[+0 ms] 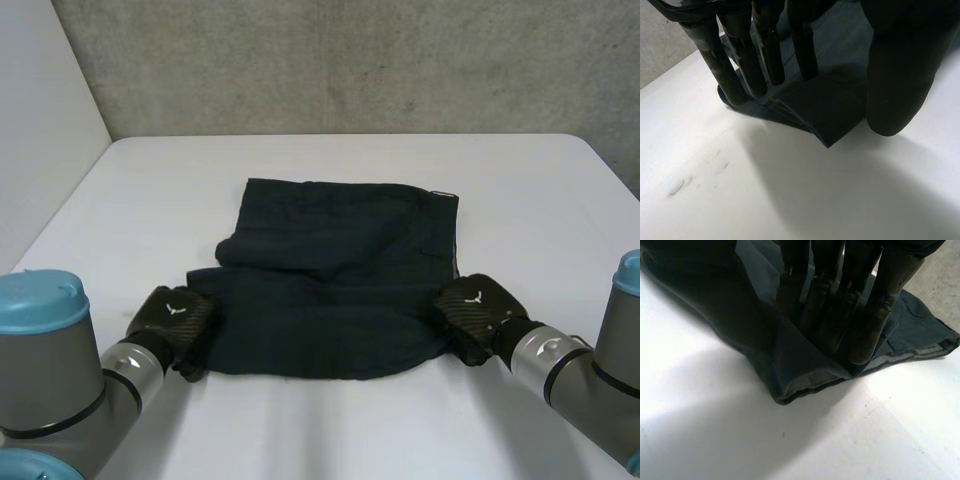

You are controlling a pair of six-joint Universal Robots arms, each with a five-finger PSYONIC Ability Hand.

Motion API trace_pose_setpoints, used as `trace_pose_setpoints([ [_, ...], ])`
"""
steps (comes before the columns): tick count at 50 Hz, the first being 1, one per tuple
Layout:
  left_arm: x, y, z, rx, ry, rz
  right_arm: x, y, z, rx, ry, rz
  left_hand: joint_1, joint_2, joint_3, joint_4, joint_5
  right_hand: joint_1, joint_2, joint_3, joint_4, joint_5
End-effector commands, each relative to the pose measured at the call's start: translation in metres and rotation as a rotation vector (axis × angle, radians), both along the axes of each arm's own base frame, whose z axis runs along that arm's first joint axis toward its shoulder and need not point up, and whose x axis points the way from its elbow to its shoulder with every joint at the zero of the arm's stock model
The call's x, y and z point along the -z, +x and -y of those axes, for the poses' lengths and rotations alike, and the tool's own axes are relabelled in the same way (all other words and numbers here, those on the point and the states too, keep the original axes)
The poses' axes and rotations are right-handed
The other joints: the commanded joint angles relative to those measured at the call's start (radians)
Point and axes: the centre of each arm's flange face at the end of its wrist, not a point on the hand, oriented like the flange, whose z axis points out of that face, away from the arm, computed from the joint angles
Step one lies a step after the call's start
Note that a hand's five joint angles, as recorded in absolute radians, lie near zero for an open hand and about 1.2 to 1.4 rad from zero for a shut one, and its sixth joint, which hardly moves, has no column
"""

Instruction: Fold the shorts.

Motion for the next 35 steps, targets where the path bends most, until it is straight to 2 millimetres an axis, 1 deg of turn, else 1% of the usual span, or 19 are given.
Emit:
trace_pose_setpoints([
  [1, 0.006, -0.002, 0.003, 0.016, -0.015, 0.022, -0.002, 0.004, 0.004, 0.018, -0.02, -0.014, 0.075, 0.084, 0.074, 0.084, 0.087, 0.46, 0.227, 0.216, 0.21, 0.256],
  [3, 0.005, -0.002, 0.004, 0.016, -0.021, 0.021, -0.002, 0.004, 0.005, 0.029, -0.018, -0.012, 0.086, 0.096, 0.086, 0.096, 0.099, 0.46, 0.227, 0.216, 0.21, 0.256],
  [5, 0.004, -0.003, 0.006, 0.015, -0.032, 0.016, -0.004, 0.005, 0.007, 0.043, -0.015, 0.002, 0.233, 0.242, 0.232, 0.242, 0.245, 0.46, 0.227, 0.216, 0.21, 0.256],
  [6, 0.004, -0.003, 0.007, 0.015, -0.037, 0.015, -0.004, 0.005, 0.007, 0.046, -0.011, 0.007, 0.315, 0.324, 0.314, 0.324, 0.327, 0.46, 0.227, 0.216, 0.21, 0.256],
  [7, 0.003, -0.003, 0.008, 0.015, -0.044, 0.012, -0.005, 0.005, 0.008, 0.053, -0.01, 0.018, 0.472, 0.482, 0.472, 0.482, 0.485, 0.46, 0.227, 0.216, 0.21, 0.256],
  [11, -0.002, -0.004, 0.009, 0.015, -0.059, 0.005, -0.01, 0.005, 0.01, 0.07, -0.009, 0.031, 0.843, 0.852, 0.842, 0.852, 0.855, 0.46, 0.227, 0.216, 0.21, 0.256],
  [14, -0.009, -0.004, 0.008, 0.016, -0.072, 0.003, -0.013, 0.005, 0.009, 0.078, -0.013, 0.023, 0.843, 0.853, 0.843, 0.853, 0.856, 0.46, 0.227, 0.216, 0.21, 0.256],
  [15, -0.019, -0.005, 0.007, 0.018, -0.103, -0.01, -0.014, 0.005, 0.009, 0.083, -0.012, 0.02, 0.843, 0.853, 0.843, 0.853, 0.856, 0.46, 0.227, 0.216, 0.21, 0.256],
  [17, -0.033, -0.004, 0.004, 0.019, -0.135, -0.024, -0.018, 0.003, 0.009, 0.098, -0.01, 0.011, 0.843, 0.853, 0.843, 0.853, 0.856, 0.46, 0.227, 0.216, 0.21, 0.256],
  [18, -0.047, -0.004, 0.0, 0.023, -0.166, -0.037, -0.028, 0.001, 0.008, 0.112, -0.018, 0.005, 0.843, 0.853, 0.843, 0.853, 0.856, 0.46, 0.227, 0.216, 0.21, 0.256],
  [21, -0.071, -0.001, -0.007, 0.023, -0.214, -0.062, -0.052, 0.0, 0.006, 0.125, -0.048, 0.008, 0.843, 0.853, 0.843, 0.853, 0.856, 0.46, 0.227, 0.216, 0.21, 0.256],
  [22, -0.089, 0.001, -0.014, 0.023, -0.25, -0.075, -0.068, -0.002, 0.003, 0.132, -0.064, 0.009, 0.843, 0.853, 0.843, 0.853, 0.856, 0.46, 0.227, 0.216, 0.21, 0.256],
  [25, -0.113, 0.006, -0.025, 0.025, -0.293, -0.092, -0.094, -0.005, -0.005, 0.135, -0.087, 0.012, 0.843, 0.853, 0.843, 0.853, 0.856, 0.46, 0.227, 0.216, 0.21, 0.256],
  [26, -0.124, 0.009, -0.034, 0.029, -0.303, -0.096, -0.11, -0.006, -0.01, 0.133, -0.101, 0.013, 0.843, 0.853, 0.843, 0.853, 0.856, 0.46, 0.227, 0.216, 0.21, 0.256],
  [29, -0.136, 0.014, -0.046, 0.027, -0.296, -0.093, -0.13, -0.009, -0.018, 0.134, -0.114, 0.012, 0.843, 0.853, 0.843, 0.853, 0.856, 0.46, 0.227, 0.216, 0.21, 0.256],
  [30, -0.139, 0.016, -0.053, 0.03, -0.276, -0.087, -0.141, -0.012, -0.026, 0.131, -0.114, 0.005, 0.843, 0.853, 0.843, 0.853, 0.856, 0.46, 0.227, 0.216, 0.21, 0.256],
  [32, -0.139, 0.018, -0.059, 0.034, -0.243, -0.074, -0.148, -0.014, -0.034, 0.126, -0.105, -0.01, 0.843, 0.853, 0.843, 0.853, 0.856, 0.46, 0.227, 0.216, 0.21, 0.256],
  [33, -0.136, 0.02, -0.063, 0.034, -0.203, -0.059, -0.151, -0.016, -0.042, 0.117, -0.086, -0.036, 0.843, 0.853, 0.843, 0.853, 0.856, 0.46, 0.227, 0.216, 0.21, 0.256],
  [35, -0.132, 0.022, -0.068, 0.036, -0.161, -0.043, -0.15, -0.019, -0.049, 0.106, -0.058, -0.068, 0.843, 0.853, 0.843, 0.853, 0.856, 0.46, 0.227, 0.216, 0.21, 0.256],
])
